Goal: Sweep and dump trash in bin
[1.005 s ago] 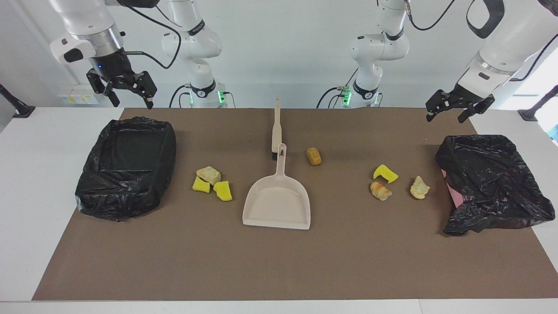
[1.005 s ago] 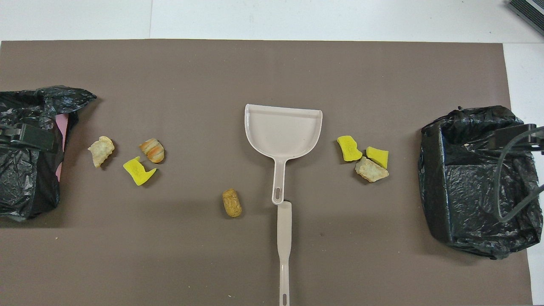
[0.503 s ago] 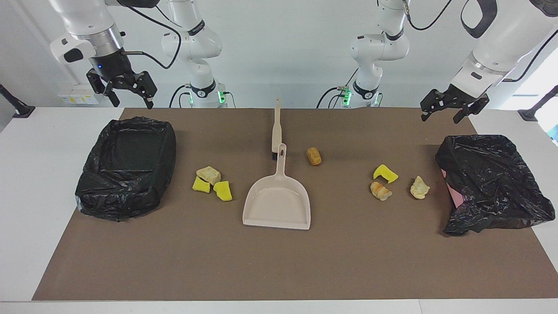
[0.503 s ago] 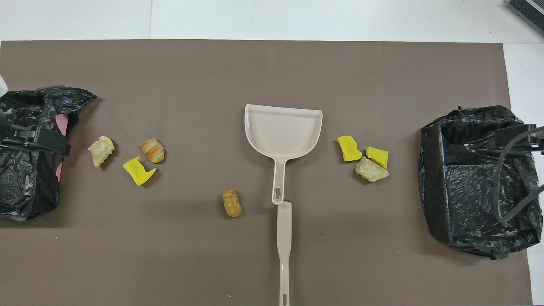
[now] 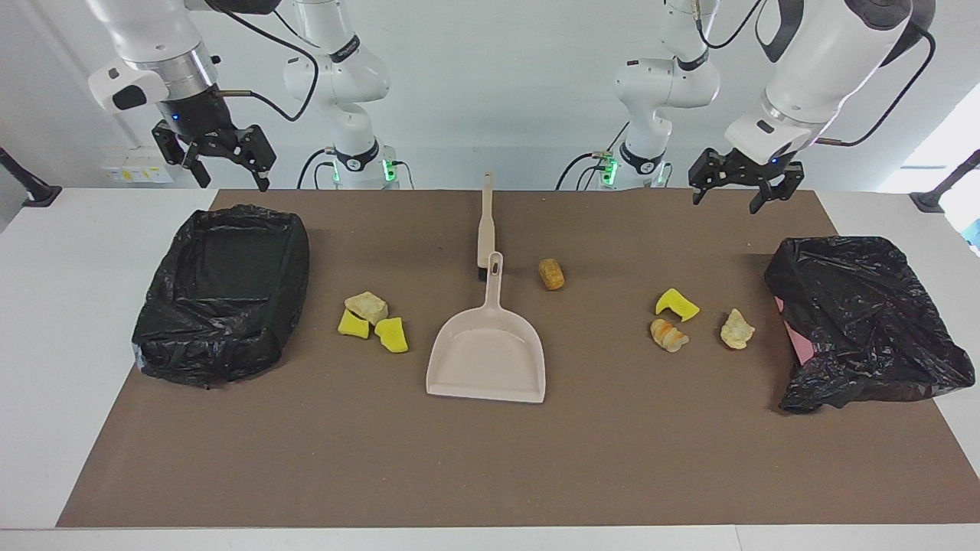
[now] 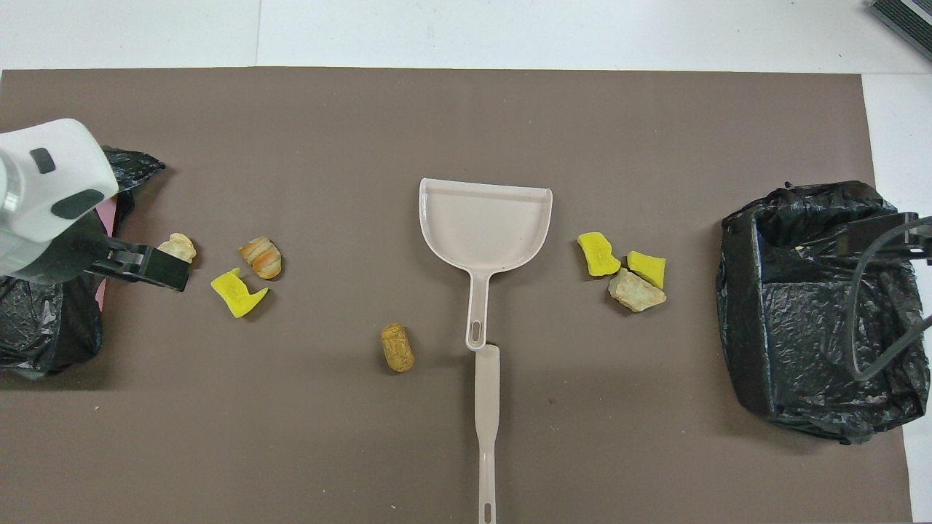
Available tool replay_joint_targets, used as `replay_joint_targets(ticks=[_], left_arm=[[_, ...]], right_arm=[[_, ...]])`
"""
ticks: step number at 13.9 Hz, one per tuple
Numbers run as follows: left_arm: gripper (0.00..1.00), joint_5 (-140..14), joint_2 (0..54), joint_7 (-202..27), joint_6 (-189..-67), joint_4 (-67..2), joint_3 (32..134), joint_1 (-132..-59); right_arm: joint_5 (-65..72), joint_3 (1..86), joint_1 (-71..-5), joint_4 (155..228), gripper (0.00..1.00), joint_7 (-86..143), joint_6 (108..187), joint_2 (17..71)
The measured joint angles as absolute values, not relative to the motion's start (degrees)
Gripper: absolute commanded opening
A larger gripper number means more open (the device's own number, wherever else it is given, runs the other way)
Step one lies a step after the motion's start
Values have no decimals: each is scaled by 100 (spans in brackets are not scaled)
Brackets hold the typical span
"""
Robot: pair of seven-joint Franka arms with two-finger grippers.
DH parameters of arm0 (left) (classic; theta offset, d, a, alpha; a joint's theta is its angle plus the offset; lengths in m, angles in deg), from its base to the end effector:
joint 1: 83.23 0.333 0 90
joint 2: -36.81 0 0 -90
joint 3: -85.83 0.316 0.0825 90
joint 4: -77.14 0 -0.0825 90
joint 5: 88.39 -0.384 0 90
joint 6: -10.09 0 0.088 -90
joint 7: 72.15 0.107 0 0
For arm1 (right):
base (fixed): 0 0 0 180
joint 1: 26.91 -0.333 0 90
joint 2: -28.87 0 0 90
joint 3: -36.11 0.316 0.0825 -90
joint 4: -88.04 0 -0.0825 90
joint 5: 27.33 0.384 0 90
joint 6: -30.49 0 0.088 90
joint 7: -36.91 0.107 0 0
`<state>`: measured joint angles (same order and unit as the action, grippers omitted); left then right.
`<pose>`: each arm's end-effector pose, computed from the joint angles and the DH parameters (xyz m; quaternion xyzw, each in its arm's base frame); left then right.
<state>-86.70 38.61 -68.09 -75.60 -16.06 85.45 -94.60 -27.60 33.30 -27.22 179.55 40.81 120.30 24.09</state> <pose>0.5234 -0.1123 0.6094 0.9891 -0.1377 -0.0507 0.0113 0.5276 -0.0248 0.6569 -0.9981 0.0558 -0.0268 0.0000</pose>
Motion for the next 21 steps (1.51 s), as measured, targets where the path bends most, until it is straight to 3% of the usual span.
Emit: replay_joint_targets(ticks=[12,17,21], left_arm=[[100,-8666,4461,-8468,-8946,-3566,8508,-11374],[100,-8664,4420,-9696,-10130,-4379,8495,-12399],[100,-8663,4000,-10912,-11224,-4789,8486,-13275]], right_arm=[[-2760,3330,-2722,17972,100,4081,12030,2409],[-2760,3329,-2721,17976,100,4081,12030,2409],[-2760,3330,-2721,17977,100,4081,12030,2409]])
